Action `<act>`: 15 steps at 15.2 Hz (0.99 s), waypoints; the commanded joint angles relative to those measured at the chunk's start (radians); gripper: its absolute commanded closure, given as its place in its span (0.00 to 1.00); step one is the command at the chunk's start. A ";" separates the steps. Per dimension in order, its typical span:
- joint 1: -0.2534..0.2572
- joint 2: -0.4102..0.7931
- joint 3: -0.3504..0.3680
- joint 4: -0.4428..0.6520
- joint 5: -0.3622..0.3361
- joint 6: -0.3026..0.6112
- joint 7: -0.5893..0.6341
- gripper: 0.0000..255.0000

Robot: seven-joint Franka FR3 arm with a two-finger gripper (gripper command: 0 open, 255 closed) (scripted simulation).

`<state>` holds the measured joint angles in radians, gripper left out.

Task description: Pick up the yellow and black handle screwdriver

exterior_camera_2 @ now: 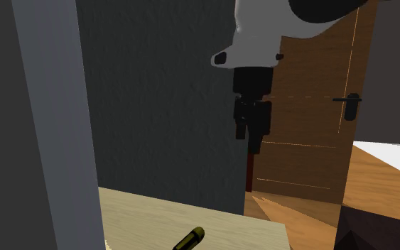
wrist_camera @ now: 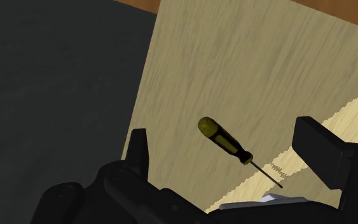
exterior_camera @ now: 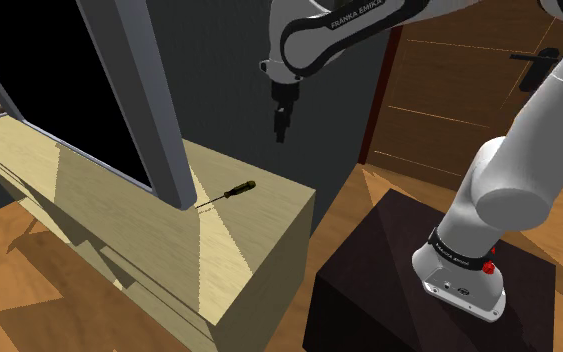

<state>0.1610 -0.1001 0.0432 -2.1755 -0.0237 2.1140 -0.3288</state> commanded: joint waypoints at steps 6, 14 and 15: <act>0.034 0.240 0.032 0.144 0.014 0.080 -0.082 0.00; 0.078 0.508 0.079 0.352 0.004 0.120 -0.155 0.00; 0.085 0.541 0.084 0.382 0.001 0.122 -0.163 0.00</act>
<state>0.2378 0.4066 0.1212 -1.8307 -0.0199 2.2408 -0.4845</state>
